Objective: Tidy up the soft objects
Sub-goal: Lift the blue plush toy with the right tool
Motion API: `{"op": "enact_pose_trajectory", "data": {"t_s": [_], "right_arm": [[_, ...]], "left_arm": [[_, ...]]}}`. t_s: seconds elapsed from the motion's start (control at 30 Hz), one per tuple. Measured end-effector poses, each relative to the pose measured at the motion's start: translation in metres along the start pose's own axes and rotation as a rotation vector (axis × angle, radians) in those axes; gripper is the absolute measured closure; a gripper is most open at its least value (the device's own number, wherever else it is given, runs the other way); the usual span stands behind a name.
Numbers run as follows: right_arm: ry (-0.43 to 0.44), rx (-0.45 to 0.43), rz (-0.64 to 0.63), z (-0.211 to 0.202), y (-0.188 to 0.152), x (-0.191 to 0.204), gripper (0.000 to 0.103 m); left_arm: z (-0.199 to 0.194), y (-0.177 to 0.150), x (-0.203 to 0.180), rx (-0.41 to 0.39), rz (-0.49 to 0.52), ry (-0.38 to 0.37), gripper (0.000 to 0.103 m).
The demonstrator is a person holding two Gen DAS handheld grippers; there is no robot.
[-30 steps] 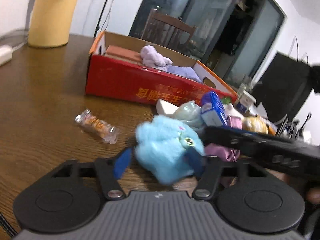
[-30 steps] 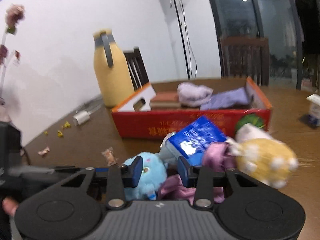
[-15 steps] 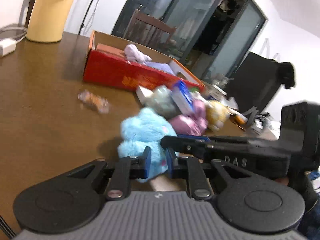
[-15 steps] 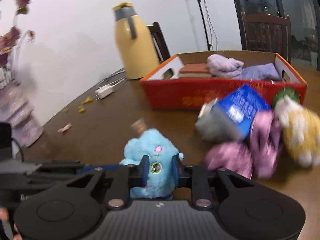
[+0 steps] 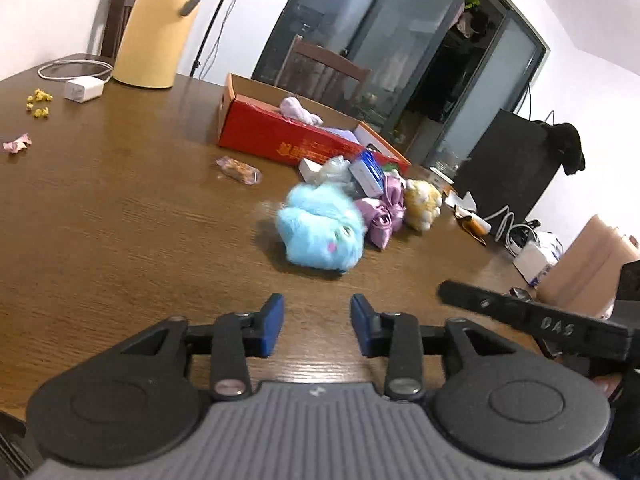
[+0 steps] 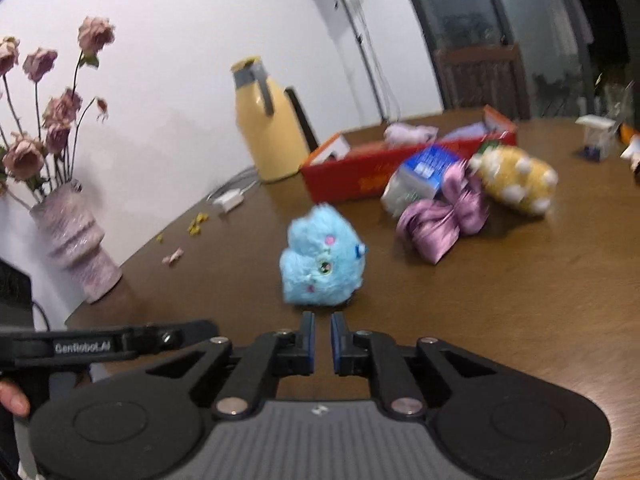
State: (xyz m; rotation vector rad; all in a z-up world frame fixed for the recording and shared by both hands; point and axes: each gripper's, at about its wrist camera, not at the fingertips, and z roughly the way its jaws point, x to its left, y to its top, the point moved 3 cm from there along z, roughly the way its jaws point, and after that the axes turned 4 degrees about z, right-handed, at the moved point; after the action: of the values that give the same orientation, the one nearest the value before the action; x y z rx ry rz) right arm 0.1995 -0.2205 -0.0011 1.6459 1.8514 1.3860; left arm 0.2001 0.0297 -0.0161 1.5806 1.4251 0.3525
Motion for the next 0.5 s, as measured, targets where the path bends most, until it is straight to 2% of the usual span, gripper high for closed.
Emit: {"op": "enact_pose_trajectory", "data": {"t_s": [0.03, 0.13, 0.17, 0.2, 0.3, 0.5], "right_arm": [[-0.003, -0.011, -0.010, -0.001, 0.004, -0.001, 0.092], [-0.007, -0.025, -0.036, 0.004, 0.017, -0.005, 0.075], [-0.012, -0.026, -0.046, 0.008, 0.024, -0.005, 0.061], [-0.013, -0.027, -0.061, 0.013, 0.031, -0.005, 0.058], [0.018, -0.016, -0.099, 0.034, 0.050, -0.004, 0.058], [0.040, 0.067, -0.113, 0.113, 0.085, -0.022, 0.058]], "left_arm": [[0.002, 0.001, 0.000, -0.002, -0.003, 0.004, 0.058], [0.017, 0.007, 0.001, 0.004, -0.005, 0.021, 0.050], [0.023, 0.009, 0.002, -0.003, -0.007, 0.030, 0.037], [0.029, 0.012, 0.001, -0.015, 0.001, 0.046, 0.032], [0.048, 0.021, -0.002, -0.033, 0.066, 0.077, 0.032], [0.100, 0.037, 0.004, 0.023, 0.029, 0.049, 0.036]]}}
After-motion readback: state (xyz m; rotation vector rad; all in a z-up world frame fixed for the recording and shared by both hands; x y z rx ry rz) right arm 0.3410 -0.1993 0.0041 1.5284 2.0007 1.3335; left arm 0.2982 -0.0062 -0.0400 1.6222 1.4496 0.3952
